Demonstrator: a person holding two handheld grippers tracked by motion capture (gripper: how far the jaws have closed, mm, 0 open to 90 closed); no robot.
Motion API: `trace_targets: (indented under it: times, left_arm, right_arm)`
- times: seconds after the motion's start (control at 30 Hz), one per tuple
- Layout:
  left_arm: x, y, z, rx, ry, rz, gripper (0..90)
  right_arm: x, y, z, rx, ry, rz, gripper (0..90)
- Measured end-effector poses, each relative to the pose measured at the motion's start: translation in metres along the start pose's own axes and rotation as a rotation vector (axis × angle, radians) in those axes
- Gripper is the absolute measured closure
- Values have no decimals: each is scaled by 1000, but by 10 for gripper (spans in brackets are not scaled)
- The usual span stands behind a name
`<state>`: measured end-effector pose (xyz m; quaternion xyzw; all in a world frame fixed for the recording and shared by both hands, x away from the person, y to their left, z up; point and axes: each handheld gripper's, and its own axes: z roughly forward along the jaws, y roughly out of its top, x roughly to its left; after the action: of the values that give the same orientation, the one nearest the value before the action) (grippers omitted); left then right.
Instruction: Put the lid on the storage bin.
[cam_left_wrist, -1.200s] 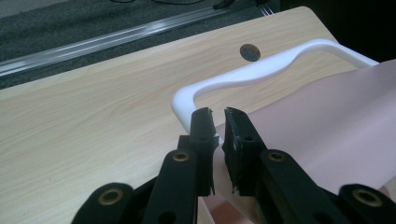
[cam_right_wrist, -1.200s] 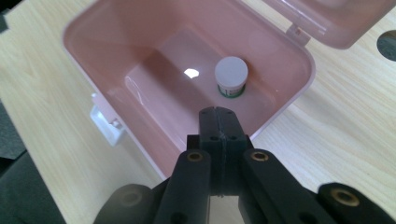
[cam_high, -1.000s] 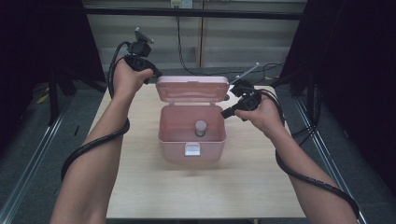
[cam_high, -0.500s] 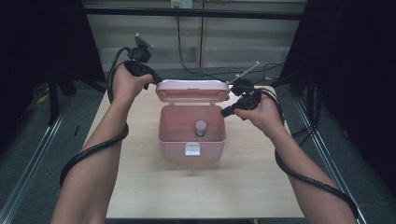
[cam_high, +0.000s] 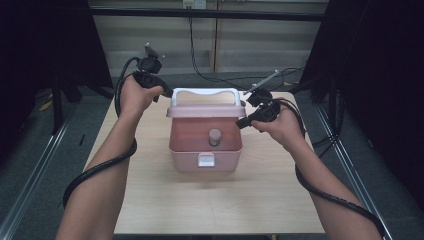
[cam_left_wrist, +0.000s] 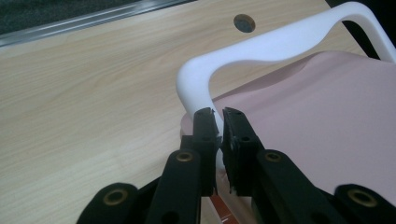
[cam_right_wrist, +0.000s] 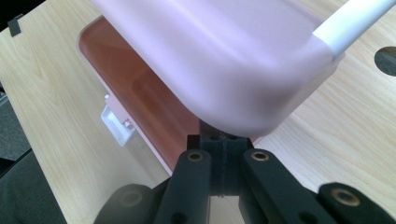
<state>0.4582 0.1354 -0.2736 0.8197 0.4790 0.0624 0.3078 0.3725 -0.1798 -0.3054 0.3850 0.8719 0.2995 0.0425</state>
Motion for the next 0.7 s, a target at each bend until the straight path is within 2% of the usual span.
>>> trace_targets:
  times: [0.43,0.7]
  left_arm:
    - [1,-11,4,6,-8,-18,815]
    - [8,-18,6,0,-6,-31,692]
  right_arm:
    - [5,-9,2,-12,13,-15,900]
    - [9,-14,5,-5,19,-31,900]
